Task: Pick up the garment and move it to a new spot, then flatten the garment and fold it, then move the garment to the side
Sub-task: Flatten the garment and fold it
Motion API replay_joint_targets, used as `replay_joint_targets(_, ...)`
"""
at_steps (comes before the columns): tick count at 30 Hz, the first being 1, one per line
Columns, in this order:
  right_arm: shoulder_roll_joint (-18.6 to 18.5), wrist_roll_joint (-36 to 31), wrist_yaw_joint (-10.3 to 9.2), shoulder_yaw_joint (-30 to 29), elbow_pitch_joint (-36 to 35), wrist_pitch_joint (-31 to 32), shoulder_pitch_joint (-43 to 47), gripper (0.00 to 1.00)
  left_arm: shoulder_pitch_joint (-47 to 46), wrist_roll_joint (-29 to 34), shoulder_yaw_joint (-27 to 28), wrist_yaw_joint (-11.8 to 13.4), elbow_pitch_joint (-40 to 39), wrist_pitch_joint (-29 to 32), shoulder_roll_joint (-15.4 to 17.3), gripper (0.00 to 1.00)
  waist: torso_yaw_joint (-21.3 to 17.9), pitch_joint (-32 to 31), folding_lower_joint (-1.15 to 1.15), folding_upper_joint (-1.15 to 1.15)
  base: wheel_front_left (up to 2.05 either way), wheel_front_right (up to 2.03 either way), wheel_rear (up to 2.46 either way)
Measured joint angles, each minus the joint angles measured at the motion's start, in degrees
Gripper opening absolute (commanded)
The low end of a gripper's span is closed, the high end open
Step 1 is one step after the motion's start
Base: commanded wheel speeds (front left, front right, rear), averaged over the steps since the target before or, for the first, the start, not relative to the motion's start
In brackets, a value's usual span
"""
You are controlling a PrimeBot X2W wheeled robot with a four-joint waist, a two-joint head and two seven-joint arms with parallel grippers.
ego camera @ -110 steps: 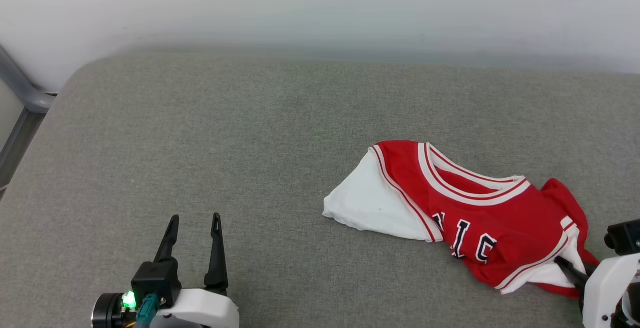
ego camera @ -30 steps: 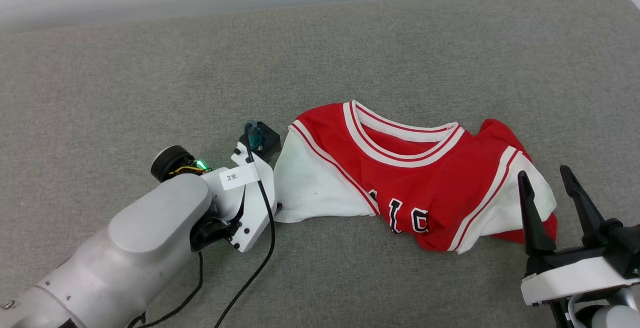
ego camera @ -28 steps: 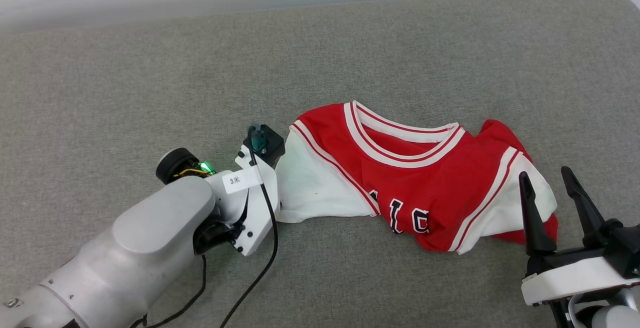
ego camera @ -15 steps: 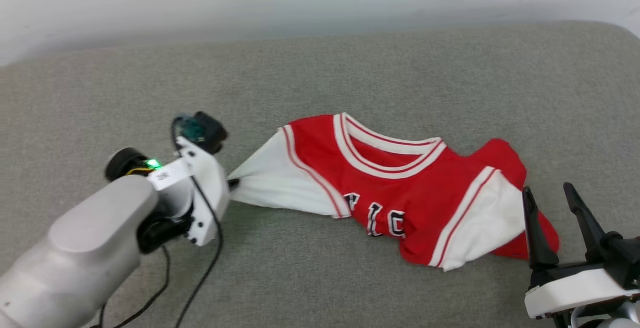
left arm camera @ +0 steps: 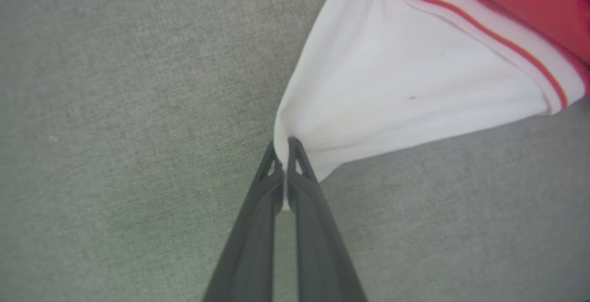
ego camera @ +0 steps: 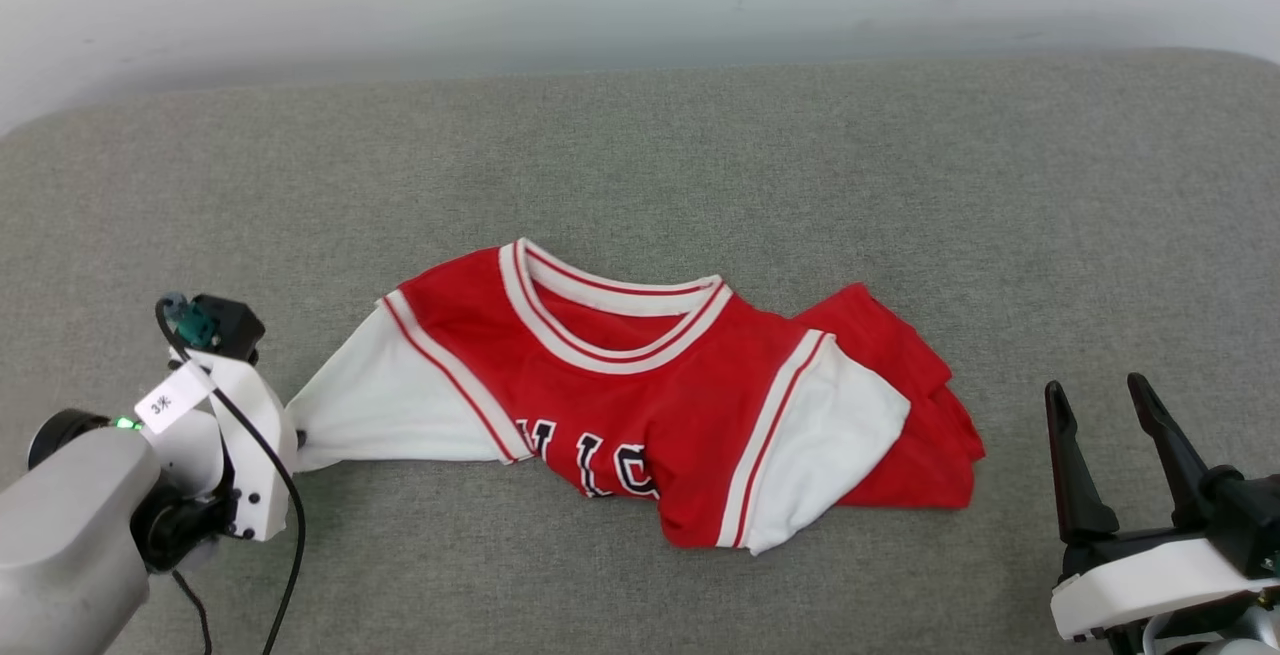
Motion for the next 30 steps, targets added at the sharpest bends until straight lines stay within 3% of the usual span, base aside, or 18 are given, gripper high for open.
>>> replay_joint_targets(7,-0.26,0.02,-0.01,0.13,0.58,0.69,-0.11,1.0,1.6,-0.69,-0.08,-0.42,4.46,-2.35,-2.41,0.0,-0.15,-0.56,0.0,0.0,0.0,0.0,0.0)
replay_joint_targets(8,-0.4,0.03,-0.01,0.12,0.55,0.76,-0.12,1.0,1.63,-0.38,-0.1,-0.42,4.87,-3.53,-2.85,0.12,-0.1,-0.8,0.0,0.0,0.0,0.0,0.0)
replay_joint_targets(9,-0.56,0.07,-0.01,0.14,0.48,0.89,-0.13,1.0,1.63,0.26,-0.12,-0.4,5.25,-4.92,-3.13,0.75,-0.05,-1.06,0.0,0.0,0.0,0.0,0.0)
replay_joint_targets(10,-0.79,0.13,-0.01,0.19,0.37,0.96,-0.15,1.0,1.63,0.92,-0.07,-0.25,5.49,-6.59,-3.48,1.0,0.01,-1.35,0.0,0.0,0.0,0.0,0.0)
replay_joint_targets(14,-2.25,0.56,-0.01,0.12,-0.32,1.44,-0.91,1.0,1.63,3.59,0.59,1.21,5.47,-14.96,-4.75,1.0,0.46,-2.58,0.0,0.0,0.0,0.0,0.0)
replay_joint_targets(20,-6.51,1.7,-0.01,0.76,-2.21,3.16,-4.19,1.0,2.76,6.1,2.77,5.76,2.21,-27.17,-6.06,1.0,2.2,-3.63,0.0,0.0,0.0,0.0,0.0)
replay_joint_targets(25,-11.9,3.7,0.0,3.54,-3.7,5.78,-9.61,1.0,5.34,7.71,4.76,11.2,-2.6,-34.26,-6.59,1.0,3.78,-3.95,0.0,0.0,0.0,0.0,0.0)
replay_joint_targets(30,-18.5,7.1,0.0,9.15,-3.89,11.87,-15.71,1.0,8.91,11.29,8.25,17.82,-9.8,-36.28,-7.13,1.0,5.43,-3.86,0.0,0.0,0.0,0.0,0.0)
